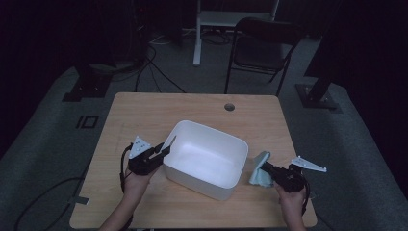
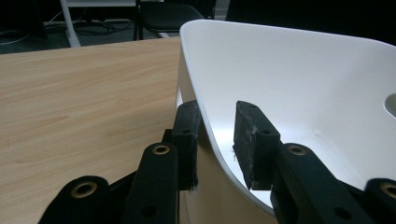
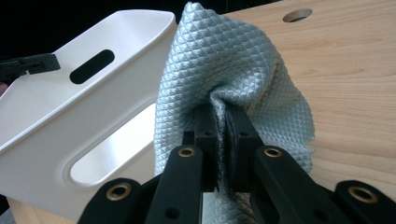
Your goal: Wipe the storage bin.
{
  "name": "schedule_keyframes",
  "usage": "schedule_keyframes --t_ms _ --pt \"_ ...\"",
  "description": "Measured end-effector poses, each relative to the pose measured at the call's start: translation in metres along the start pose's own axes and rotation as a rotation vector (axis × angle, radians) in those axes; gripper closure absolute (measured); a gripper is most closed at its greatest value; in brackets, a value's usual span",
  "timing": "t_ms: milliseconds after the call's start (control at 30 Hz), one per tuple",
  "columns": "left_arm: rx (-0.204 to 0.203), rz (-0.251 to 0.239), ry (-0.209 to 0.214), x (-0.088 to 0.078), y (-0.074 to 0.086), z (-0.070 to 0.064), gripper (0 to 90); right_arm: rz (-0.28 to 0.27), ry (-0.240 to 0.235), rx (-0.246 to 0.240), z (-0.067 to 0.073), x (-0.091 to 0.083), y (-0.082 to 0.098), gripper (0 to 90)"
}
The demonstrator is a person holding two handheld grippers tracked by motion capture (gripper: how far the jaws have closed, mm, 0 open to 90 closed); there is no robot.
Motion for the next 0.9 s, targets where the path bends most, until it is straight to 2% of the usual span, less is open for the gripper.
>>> schedule_keyframes --t_ms 67,233,300,433,567,667,833,900 --pt "0.01 0.005 0.005 -0.004 0.002 -0.003 69.2 0.001 -0.003 0.001 0.001 0.0 0.001 85.0" --pt "-0.016 0.016 0.037 -0.015 0.008 -0.012 65.4 0.003 -0.006 -0.002 0.002 -0.002 0.001 85.0" --pt "-0.008 0.021 0.042 -0.019 0.01 -0.015 62.2 0.004 -0.006 0.001 0.002 -0.002 0.002 85.0" --pt "-0.015 0.006 0.055 -0.026 0.007 -0.015 56.7 0.004 -0.008 0.002 0.003 -0.002 0.001 85.0" --pt "-0.017 -0.016 0.069 -0.032 -0.003 -0.007 56.6 0.0 -0.011 -0.001 0.004 -0.004 0.001 85.0" --pt "-0.012 -0.041 0.119 -0.033 -0.013 -0.003 53.5 -0.001 -0.014 -0.001 0.004 -0.005 0.001 85.0" --pt "0.013 -0.078 0.18 -0.024 -0.031 0.012 53.5 -0.005 -0.015 -0.006 0.005 -0.007 0.001 85.0" --pt "0.037 -0.074 0.179 -0.015 -0.038 0.019 53.5 -0.004 -0.016 -0.007 0.005 -0.009 0.002 85.0"
Point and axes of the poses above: each handheld gripper's, and its own axes: x roughly forward along the jaws, y roughly out of its underside, z roughly to its left, the point moved 8 cm from there along x, roughly forward along the jaws, and after that the axes turned 1 degree about -y, right-handed, at the moved point
